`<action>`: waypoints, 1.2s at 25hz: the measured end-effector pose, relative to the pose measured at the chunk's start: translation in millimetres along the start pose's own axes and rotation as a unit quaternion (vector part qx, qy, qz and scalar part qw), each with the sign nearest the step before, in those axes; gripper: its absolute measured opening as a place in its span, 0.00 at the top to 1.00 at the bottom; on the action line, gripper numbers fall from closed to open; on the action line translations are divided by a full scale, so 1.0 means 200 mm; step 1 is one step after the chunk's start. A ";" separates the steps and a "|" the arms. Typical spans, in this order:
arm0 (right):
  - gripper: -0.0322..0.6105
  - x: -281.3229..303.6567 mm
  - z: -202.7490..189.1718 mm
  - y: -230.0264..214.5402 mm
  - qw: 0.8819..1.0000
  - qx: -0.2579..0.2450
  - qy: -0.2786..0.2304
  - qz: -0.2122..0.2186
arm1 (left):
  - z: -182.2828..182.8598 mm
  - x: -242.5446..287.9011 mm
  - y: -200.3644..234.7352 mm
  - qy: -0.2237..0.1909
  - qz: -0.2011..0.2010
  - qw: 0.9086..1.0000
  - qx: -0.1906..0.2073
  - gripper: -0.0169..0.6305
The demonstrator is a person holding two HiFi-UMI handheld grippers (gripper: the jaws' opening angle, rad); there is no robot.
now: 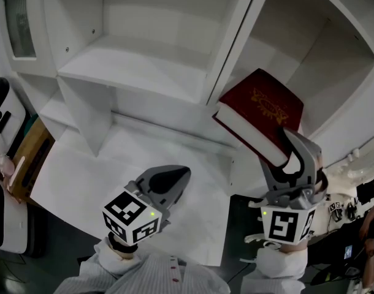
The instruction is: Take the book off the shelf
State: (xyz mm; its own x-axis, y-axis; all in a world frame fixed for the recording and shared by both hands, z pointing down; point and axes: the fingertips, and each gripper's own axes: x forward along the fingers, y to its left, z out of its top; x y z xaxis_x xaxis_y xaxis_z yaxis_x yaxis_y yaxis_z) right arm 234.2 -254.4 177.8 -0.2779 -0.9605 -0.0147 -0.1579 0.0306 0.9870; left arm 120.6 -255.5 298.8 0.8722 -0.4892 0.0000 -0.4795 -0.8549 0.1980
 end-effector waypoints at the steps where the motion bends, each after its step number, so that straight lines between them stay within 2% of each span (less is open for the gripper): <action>1: 0.59 -0.01 0.01 0.00 1.000 0.000 -0.001 -0.002 | 0.00 -0.01 -0.01 0.000 -0.001 1.000 0.001 0.96; 12: 0.60 -0.15 0.22 -0.03 0.999 -0.003 -0.030 -0.020 | 0.03 -0.13 -0.09 -0.004 0.005 1.000 0.005 0.96; 30: 0.62 -0.33 0.69 -0.04 0.994 -0.004 -0.108 -0.032 | 0.02 -0.43 -0.14 -0.013 0.053 0.999 0.003 0.96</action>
State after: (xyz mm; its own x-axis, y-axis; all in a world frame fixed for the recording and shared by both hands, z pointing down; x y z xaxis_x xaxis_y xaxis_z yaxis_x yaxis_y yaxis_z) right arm 122.8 -152.6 148.5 -0.4650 -0.8783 -0.1112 -0.1745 -0.0322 0.9841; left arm 59.0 -191.1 290.3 0.8141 -0.5808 -0.0042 -0.5692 -0.7992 0.1930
